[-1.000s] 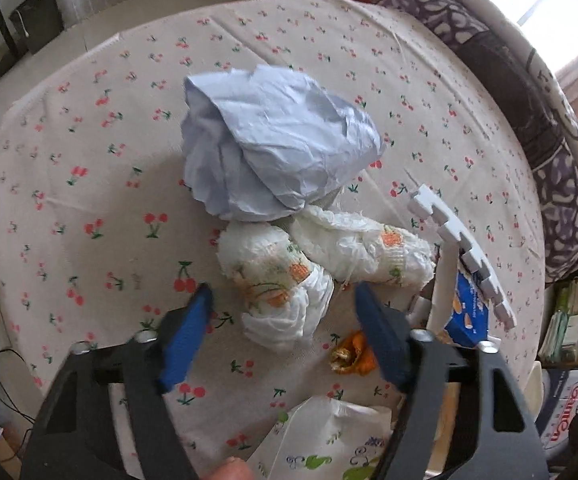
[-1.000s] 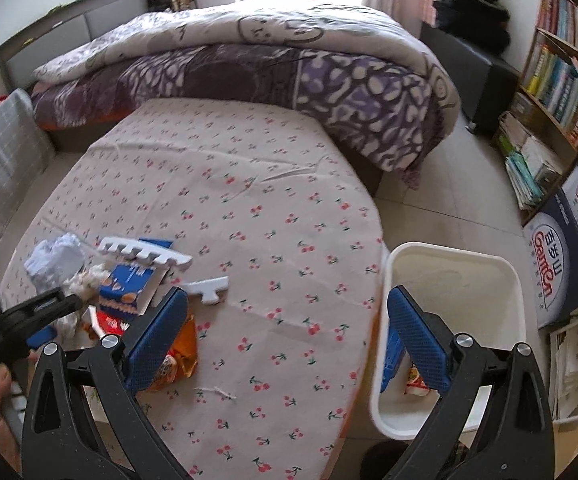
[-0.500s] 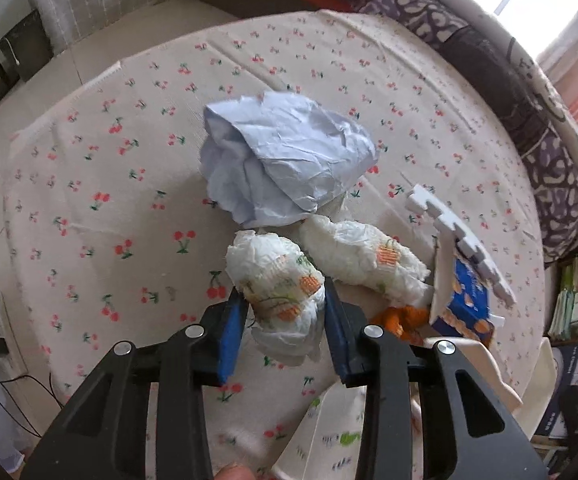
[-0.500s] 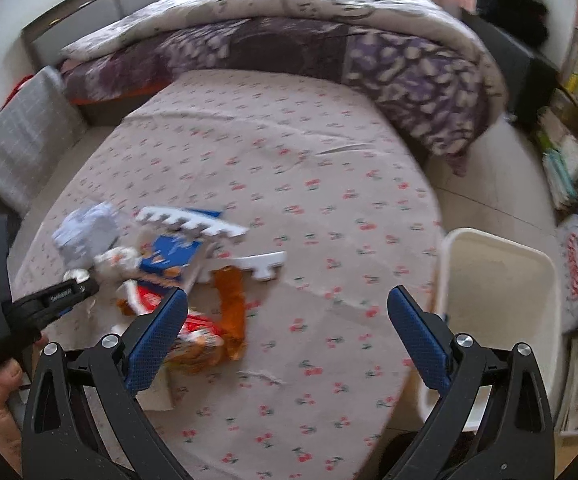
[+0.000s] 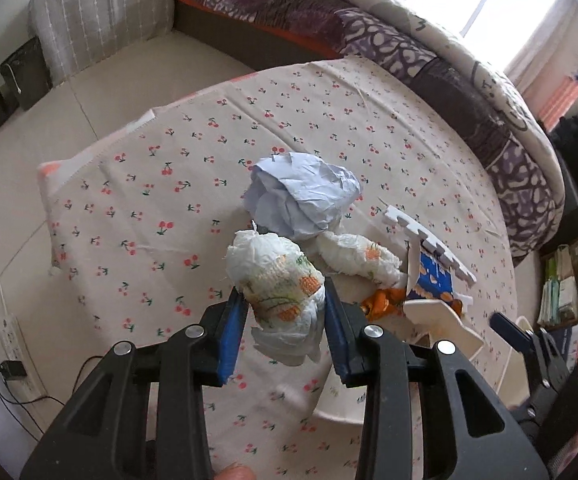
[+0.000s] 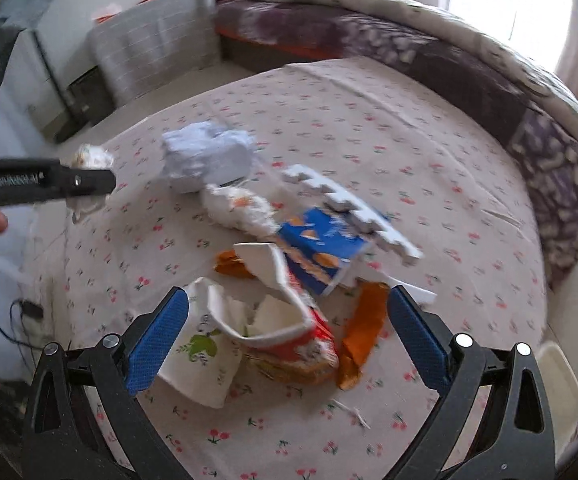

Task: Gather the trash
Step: 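Grasp a rolled diaper with the left gripper while the right gripper grasps a paper cup, then lift the diaper and the red-white paper cup and carry them toward the bin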

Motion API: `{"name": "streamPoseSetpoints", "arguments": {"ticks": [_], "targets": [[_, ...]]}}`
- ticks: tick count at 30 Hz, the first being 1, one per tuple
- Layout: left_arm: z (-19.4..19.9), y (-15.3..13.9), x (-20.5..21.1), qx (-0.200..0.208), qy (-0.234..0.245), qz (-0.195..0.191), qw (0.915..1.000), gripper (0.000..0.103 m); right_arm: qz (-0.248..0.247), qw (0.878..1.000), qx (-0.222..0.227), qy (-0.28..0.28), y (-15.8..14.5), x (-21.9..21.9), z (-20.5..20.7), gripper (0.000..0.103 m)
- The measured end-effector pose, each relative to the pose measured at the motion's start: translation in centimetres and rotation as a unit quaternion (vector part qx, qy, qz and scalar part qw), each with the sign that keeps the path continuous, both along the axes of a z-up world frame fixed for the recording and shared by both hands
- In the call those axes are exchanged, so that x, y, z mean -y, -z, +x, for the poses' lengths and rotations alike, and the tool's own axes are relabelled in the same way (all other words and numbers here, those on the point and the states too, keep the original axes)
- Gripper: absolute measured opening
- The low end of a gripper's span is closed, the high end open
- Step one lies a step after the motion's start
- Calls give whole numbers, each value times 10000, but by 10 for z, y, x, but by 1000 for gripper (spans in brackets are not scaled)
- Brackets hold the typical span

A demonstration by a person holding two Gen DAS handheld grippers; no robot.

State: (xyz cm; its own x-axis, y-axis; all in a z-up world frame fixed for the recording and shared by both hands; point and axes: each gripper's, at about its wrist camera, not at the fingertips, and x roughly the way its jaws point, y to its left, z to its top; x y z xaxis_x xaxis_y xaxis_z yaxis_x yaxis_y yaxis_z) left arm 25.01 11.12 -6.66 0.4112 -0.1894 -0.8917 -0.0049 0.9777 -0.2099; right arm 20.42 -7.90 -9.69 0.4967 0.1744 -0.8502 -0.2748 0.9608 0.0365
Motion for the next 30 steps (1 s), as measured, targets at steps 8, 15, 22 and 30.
{"name": "streamPoseSetpoints", "arguments": {"ticks": [8,15,22,30], "targets": [[-5,-6,-12,91,13,20,10000,37,-213,9986,-402,-280,21,-5,1,44],[-8,-9,-8,269,33,140,9995,37,160,9997,172,80,-8,-2,-4,31],[-17,-29,1,782,-91,231,9966,37,560,9917,980,615,-58,9,-17,31],[-29,-53,15,1320,-160,243,9908,37,588,9790,1478,1277,-77,30,-37,31]]}}
